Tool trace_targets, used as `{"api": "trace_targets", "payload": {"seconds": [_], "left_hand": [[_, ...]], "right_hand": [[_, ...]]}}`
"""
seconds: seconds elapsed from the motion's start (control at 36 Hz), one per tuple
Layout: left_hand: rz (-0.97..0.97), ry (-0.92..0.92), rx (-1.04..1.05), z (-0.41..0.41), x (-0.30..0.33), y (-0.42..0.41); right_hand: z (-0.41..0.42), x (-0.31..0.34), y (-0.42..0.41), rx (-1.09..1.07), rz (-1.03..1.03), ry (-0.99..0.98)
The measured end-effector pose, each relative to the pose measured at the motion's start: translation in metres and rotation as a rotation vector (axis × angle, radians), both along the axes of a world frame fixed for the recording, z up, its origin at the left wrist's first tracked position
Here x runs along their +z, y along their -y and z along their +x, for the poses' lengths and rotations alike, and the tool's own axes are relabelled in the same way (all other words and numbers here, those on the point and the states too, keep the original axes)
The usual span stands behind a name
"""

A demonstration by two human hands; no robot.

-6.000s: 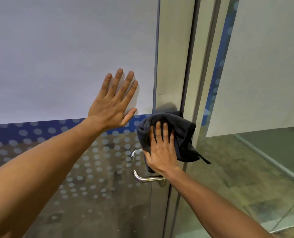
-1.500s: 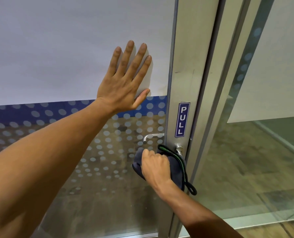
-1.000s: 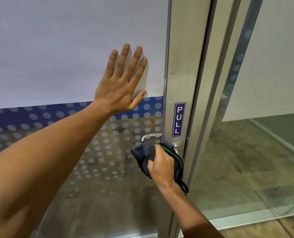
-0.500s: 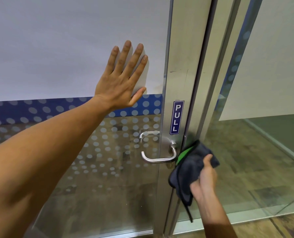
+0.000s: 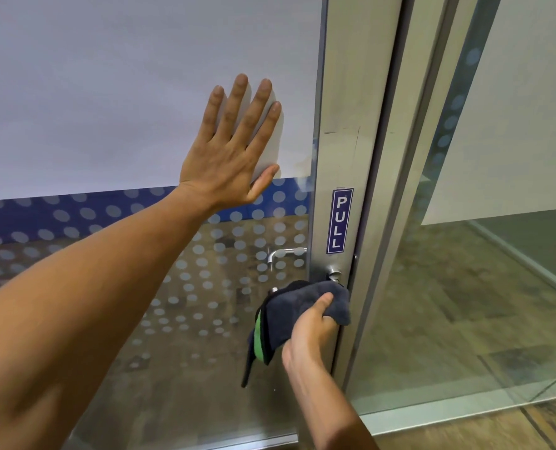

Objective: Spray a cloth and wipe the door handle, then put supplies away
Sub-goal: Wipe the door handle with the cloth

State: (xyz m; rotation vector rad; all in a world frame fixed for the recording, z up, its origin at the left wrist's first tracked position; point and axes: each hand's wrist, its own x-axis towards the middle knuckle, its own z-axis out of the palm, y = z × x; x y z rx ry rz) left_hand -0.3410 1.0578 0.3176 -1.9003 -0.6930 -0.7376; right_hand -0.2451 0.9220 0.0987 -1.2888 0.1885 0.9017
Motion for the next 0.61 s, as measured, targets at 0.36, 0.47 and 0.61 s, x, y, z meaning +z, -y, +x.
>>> {"api": "trace_targets", "payload": {"seconds": [0.36,0.47,0.61], "left_hand": [[0.009,-0.001,0.002,0.0,-0.001,-0.003],[0.005,-0.001,0.004,0.0,-0.001,-0.003],[0.009,0.001,-0.002,0.0,-0.001,-0.003]], "right_hand": [[-0.029,-0.04,0.024,0.277,-0.054,0.268],[-0.011,-0.072,0.055,0.612,-0.033,0.436],[0.042,-0.084,0.086,0.493,-0.142,0.403]]}}
